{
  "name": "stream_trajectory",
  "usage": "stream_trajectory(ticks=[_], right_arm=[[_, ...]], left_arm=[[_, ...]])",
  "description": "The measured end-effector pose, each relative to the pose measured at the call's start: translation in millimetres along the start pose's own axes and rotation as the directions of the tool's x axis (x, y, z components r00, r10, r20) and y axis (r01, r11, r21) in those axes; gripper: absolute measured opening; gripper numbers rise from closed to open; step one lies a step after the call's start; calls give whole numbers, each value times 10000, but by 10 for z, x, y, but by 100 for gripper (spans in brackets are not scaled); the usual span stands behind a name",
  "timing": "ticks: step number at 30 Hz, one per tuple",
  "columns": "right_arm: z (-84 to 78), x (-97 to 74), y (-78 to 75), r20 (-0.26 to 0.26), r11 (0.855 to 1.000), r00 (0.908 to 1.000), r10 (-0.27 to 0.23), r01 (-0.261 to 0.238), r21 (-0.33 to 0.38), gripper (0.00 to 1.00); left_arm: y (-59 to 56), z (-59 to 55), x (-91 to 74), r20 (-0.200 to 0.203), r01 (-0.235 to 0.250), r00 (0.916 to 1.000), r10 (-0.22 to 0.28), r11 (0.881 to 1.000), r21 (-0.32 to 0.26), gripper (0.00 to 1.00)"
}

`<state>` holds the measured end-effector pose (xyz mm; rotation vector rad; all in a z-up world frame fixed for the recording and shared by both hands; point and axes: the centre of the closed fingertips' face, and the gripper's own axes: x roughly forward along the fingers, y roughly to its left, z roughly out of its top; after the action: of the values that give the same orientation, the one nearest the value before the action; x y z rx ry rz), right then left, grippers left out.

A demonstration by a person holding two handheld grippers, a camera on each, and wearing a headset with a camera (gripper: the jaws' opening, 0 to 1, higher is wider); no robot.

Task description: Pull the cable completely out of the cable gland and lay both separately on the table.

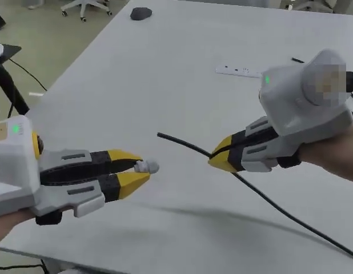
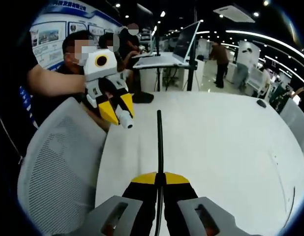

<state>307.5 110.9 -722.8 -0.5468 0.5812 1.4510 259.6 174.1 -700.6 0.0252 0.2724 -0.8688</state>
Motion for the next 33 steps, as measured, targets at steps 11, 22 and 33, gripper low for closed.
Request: stream_trajectory(ticks=[11, 22, 33], right_arm=[[409, 497, -29, 881, 9972, 9961, 30, -95, 742, 0], [503, 1062, -99, 1469, 9861, 9851, -890, 663, 1526, 0], [499, 1493, -68, 1850, 9465, 9800, -736, 102, 3226, 0]], left_arm=[[154, -285, -264, 49, -691, 9976, 696, 9954, -669, 15], [298, -661, -410, 13, -1347, 9908, 1356, 9851, -1071, 15], [273, -1098, -409, -144, -1839, 9829, 1837, 9728, -1409, 15]])
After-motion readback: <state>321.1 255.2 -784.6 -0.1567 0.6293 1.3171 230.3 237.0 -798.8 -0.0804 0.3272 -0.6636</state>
